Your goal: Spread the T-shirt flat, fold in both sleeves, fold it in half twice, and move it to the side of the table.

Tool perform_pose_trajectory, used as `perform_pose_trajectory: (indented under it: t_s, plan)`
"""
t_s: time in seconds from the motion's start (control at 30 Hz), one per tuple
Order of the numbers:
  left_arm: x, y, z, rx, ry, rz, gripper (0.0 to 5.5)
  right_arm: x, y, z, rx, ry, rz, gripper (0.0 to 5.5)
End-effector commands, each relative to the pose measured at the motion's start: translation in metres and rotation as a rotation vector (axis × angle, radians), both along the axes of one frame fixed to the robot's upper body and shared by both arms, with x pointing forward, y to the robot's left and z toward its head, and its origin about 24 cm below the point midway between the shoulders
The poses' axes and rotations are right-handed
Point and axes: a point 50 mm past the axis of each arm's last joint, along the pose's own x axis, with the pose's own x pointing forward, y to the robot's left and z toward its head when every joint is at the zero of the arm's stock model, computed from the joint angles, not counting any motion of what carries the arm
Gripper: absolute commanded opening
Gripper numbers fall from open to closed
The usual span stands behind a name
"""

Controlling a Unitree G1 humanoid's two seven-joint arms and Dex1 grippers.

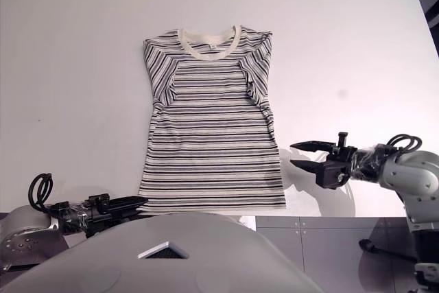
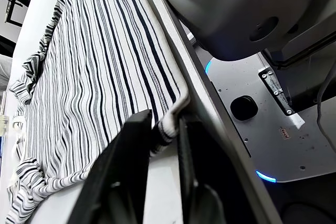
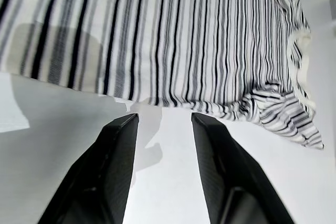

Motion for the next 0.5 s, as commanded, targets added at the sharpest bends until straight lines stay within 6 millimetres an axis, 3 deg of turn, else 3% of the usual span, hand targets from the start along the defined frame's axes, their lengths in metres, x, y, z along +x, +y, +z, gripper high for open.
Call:
perform_pose_trajectory:
  t_s: [0.03,0.2,0.37,0.5]
  plan:
    - [-0.004,0.006,-0.012,0.073,0.037,0.028,0.17,-0.016,-0.015,-0.004,-0.096,-0.044,0.169,1.85]
    - [-0.009,0.004,-0.017,0.071,0.032,0.064,0.13,-0.021,-0.025,-0.004,-0.143,-0.077,0.348,1.85]
    - [-0.004,0.003,-0.016,0.072,0.008,0.074,0.13,-0.038,-0.008,-0.011,-0.063,-0.065,0.475,1.85]
    - [-0.007,0.001,-0.017,0.069,0.014,0.084,0.13,-0.041,0.004,-0.013,-0.026,-0.068,0.522,1.85]
